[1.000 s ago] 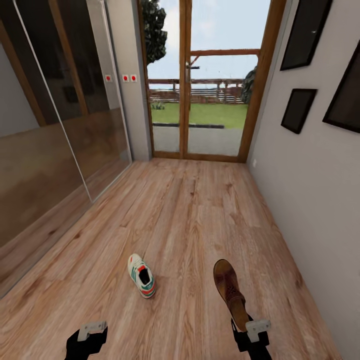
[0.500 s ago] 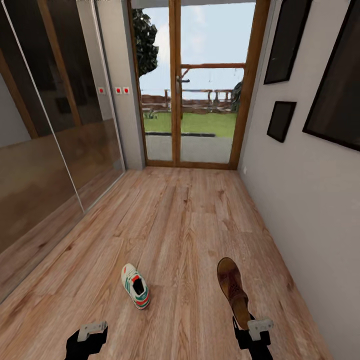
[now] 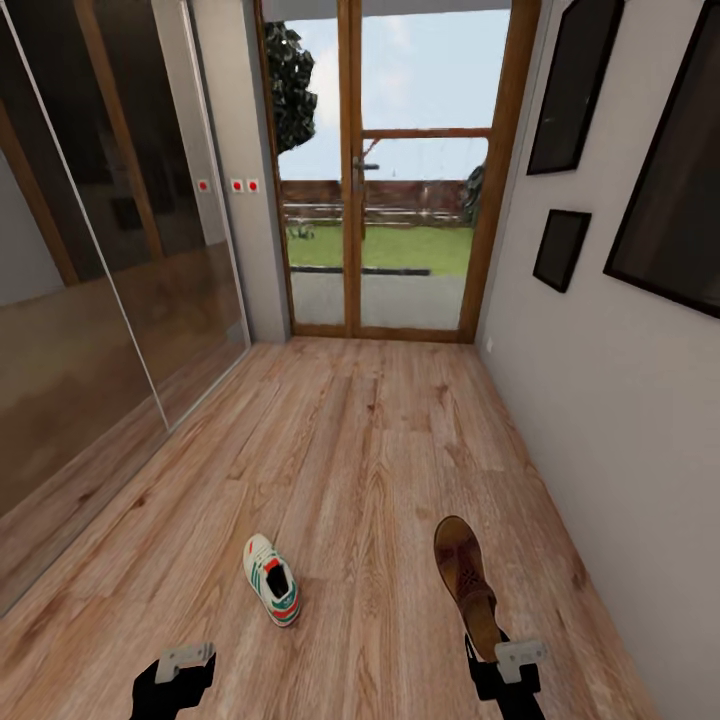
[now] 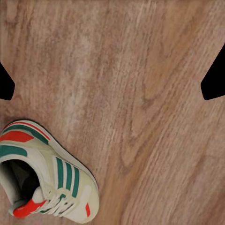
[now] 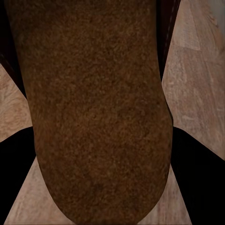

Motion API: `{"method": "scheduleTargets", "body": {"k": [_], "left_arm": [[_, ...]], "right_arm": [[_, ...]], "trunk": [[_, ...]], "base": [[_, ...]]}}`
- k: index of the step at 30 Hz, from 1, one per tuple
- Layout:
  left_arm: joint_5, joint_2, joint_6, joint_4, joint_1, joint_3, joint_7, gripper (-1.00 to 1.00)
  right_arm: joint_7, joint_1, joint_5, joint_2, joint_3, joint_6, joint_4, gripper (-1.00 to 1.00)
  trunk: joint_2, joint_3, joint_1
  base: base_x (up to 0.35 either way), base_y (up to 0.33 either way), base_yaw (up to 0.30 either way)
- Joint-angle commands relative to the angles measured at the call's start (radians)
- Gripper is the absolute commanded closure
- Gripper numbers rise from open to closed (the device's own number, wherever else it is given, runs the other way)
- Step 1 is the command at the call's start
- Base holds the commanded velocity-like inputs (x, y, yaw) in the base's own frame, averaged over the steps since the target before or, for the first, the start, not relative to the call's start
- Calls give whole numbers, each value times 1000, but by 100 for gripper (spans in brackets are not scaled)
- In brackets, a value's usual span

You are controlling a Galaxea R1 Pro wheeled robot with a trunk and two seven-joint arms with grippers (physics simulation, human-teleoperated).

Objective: Pick up the two gym shoes and the two sandals from the corridor floor and place them onto the hallstand (shoe rack) in the corridor, making sure they are on the rack and not on the floor. Arrange them so the two gym shoes are next to each other and the two sandals are next to each other.

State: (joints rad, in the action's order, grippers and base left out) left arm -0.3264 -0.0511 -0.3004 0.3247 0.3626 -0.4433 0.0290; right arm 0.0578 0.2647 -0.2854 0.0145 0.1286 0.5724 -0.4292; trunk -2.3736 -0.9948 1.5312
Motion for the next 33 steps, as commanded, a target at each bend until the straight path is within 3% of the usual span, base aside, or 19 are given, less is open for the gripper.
{"method": "scheduleTargets", "body": {"k": [1,11,33], "left_arm": [[-10,0,-5,-1,1,-8,3,-100],[-7,1,-5,-1,1,-9,2,-100],[-4,0,-5,-1,1,-9,2,-100]], "right_arm": [[5,1,-11,1,5,3,1,100],[5,1,-11,-1,5,3,3,100],[5,1,-11,-1,5,3,3,100]], "trunk": [[0,-1,0],[0,-1,0],[0,-1,0]], "base": [[0,0,0],[57,-5,0],[266,-165,35]]}}
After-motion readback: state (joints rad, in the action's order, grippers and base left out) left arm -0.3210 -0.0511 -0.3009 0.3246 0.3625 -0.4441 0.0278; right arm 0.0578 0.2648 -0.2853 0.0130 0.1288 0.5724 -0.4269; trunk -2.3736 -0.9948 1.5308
